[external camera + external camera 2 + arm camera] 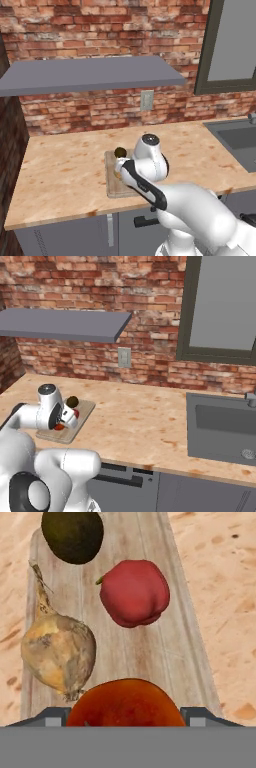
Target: Place the avocado, onion, tomato, and bell pepper on the cutting board.
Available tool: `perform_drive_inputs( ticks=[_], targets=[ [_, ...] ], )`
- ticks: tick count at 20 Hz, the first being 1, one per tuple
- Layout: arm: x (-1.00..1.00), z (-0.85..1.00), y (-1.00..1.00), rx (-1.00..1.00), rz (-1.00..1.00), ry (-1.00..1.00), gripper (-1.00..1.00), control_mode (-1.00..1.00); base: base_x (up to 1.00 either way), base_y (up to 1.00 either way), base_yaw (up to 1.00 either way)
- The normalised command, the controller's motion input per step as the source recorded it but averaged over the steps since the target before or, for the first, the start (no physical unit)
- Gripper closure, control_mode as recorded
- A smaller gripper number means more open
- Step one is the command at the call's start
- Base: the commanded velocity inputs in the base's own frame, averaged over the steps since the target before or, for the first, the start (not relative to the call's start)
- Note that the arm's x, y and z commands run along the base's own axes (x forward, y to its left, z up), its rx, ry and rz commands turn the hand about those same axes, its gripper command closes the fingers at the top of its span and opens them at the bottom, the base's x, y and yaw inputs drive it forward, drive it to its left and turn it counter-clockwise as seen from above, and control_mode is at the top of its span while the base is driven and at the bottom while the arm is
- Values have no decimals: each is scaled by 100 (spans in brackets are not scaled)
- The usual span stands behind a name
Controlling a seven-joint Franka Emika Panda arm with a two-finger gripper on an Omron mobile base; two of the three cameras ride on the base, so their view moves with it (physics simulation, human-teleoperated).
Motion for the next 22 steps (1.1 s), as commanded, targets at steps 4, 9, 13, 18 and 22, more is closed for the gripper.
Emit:
perform_drive_inputs(
  ticks=[4,9,13,18,22],
  targets=[
    [17,-38,4,0,0,4,100,-100,0,0,0],
    [14,-37,0,0,0,1,100,-100,0,0,0],
    [14,-37,0,0,0,0,100,-100,0,0,0],
    [-1,-39,-5,0,0,0,-100,-100,0,0,0],
    [-16,-20,-30,0,0,0,-100,-100,0,0,0]
  ],
)
